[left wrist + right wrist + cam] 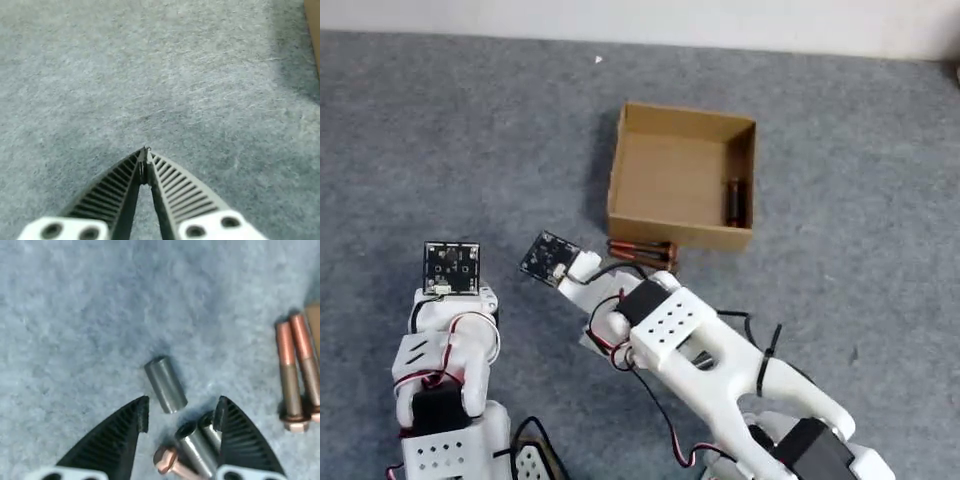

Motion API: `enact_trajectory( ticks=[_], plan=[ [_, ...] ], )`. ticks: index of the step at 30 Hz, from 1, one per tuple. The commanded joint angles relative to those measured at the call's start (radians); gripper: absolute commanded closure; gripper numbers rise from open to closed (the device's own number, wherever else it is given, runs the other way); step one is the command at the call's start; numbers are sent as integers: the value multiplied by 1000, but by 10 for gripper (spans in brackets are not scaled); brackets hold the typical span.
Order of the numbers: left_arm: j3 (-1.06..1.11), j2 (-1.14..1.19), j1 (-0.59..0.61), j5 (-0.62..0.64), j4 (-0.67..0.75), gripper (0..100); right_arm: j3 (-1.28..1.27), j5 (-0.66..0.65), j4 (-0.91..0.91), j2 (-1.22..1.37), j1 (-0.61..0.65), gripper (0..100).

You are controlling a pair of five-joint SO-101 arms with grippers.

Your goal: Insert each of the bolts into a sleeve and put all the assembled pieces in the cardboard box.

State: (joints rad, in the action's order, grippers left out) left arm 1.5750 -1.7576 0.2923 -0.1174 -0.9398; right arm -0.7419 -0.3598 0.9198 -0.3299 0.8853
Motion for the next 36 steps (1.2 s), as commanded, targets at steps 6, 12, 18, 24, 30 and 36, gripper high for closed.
enact_trajectory(
  ticks=[6,12,18,24,30,36],
  plan=[
    [-51,-5,10,17,21,993,10,-3,-84,151,12,806],
    [-50,-5,8,17,21,993,10,-3,-127,208,10,807],
    [-48,-5,7,17,21,993,12,-3,-151,298,10,810],
    [-47,-5,7,17,21,993,47,-2,-147,262,5,981],
    [-47,-5,7,17,23,993,42,0,-21,45,-35,995],
    [-54,-5,4,17,25,993,39,3,142,-280,-185,994]
  ],
)
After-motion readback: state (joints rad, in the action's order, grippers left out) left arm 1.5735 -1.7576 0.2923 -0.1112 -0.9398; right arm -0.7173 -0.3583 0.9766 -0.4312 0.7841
